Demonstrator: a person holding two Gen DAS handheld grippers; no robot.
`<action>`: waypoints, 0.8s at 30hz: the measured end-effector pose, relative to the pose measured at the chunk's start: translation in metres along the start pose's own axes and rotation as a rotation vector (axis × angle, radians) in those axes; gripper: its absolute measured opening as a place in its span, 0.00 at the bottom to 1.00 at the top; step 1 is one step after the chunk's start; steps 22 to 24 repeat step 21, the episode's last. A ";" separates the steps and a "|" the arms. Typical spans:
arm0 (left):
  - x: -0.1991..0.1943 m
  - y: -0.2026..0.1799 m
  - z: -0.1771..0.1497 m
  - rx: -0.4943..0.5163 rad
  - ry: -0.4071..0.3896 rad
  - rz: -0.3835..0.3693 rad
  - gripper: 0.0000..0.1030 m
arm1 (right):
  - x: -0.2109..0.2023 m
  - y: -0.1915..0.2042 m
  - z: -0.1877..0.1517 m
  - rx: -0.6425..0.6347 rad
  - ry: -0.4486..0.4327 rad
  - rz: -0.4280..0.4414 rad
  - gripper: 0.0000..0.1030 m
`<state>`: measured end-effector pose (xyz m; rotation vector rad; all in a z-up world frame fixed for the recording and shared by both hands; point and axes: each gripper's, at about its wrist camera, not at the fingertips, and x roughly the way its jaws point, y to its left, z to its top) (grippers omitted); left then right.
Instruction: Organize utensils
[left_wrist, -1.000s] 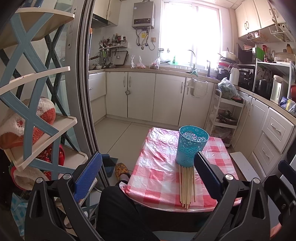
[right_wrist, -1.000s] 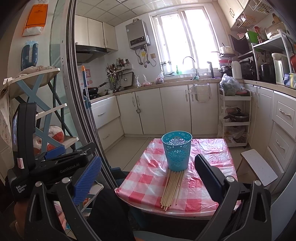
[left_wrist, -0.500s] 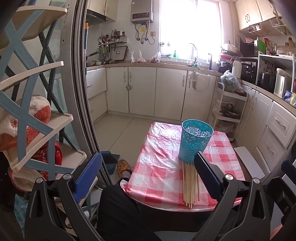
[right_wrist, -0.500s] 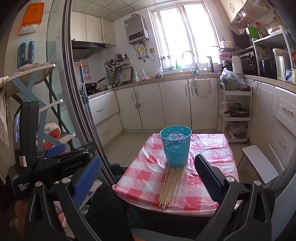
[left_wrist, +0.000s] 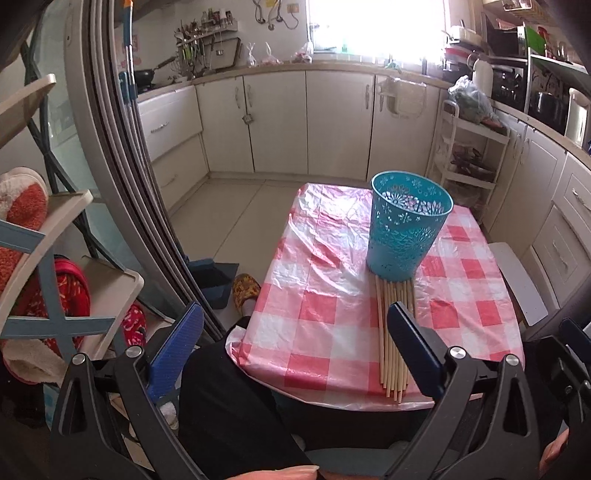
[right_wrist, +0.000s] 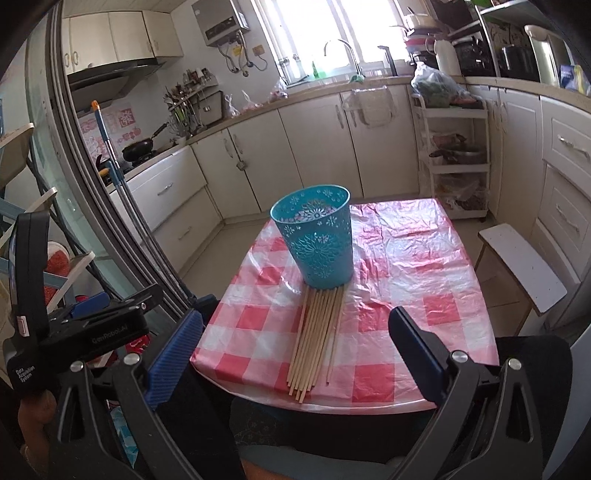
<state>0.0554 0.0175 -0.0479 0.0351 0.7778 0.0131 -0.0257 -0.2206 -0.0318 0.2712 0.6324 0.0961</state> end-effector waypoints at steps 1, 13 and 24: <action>0.005 0.000 0.000 -0.004 0.013 -0.001 0.93 | 0.003 0.000 -0.001 -0.001 0.010 0.001 0.94; -0.004 -0.004 -0.005 0.023 -0.062 0.021 0.93 | -0.020 0.015 0.002 -0.052 -0.088 -0.010 0.94; -0.027 0.009 -0.009 -0.002 -0.079 -0.011 0.93 | -0.041 0.028 -0.003 -0.082 -0.144 -0.013 0.94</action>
